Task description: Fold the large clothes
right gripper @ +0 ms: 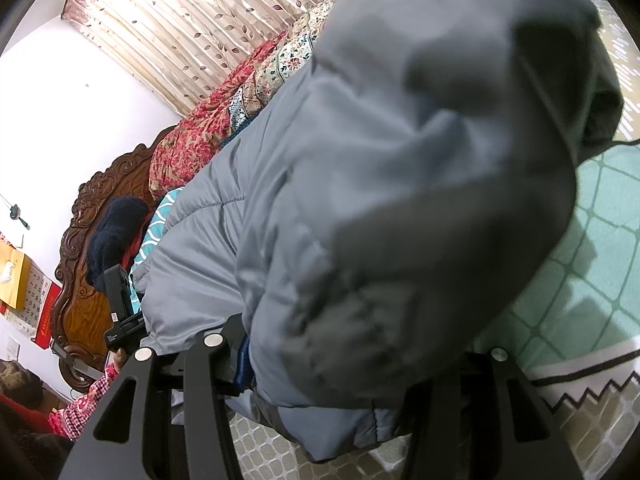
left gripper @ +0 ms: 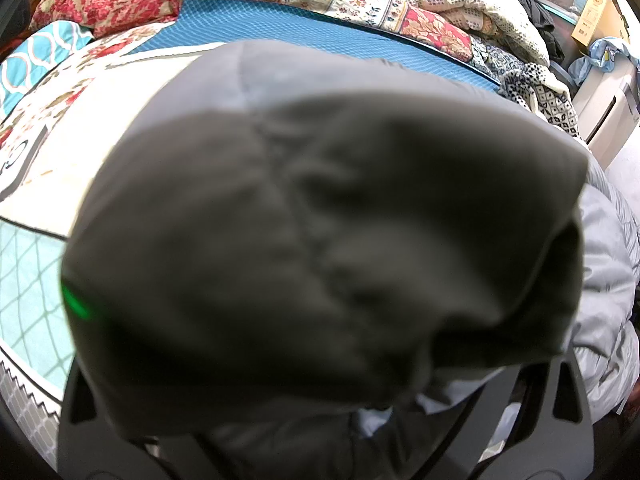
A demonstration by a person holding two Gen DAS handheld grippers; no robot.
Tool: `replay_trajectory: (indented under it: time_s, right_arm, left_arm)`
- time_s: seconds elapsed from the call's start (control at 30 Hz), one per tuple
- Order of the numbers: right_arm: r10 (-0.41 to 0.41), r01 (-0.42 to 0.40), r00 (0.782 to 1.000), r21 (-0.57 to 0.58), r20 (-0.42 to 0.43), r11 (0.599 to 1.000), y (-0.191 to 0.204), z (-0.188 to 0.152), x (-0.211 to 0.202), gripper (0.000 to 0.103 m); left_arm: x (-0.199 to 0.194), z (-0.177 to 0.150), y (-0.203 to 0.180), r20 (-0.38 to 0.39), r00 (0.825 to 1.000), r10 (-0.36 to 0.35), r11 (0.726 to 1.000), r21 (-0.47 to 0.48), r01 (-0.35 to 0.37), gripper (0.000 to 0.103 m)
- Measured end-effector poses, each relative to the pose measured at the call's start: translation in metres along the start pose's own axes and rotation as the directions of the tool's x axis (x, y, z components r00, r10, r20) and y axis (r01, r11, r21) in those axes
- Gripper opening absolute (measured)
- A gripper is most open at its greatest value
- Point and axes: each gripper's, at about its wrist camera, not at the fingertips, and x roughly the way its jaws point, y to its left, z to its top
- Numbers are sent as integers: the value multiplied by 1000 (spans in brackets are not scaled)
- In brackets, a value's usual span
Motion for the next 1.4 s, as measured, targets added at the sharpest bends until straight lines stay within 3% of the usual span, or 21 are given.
replay_trajectory:
  time_s: [1.4]
  right_arm:
    - [2, -2, 1000, -1, -1, 1000, -3, 1, 2, 27]
  left_arm:
    - [0, -1, 0, 1, 1000, 0, 1000, 0, 0, 96]
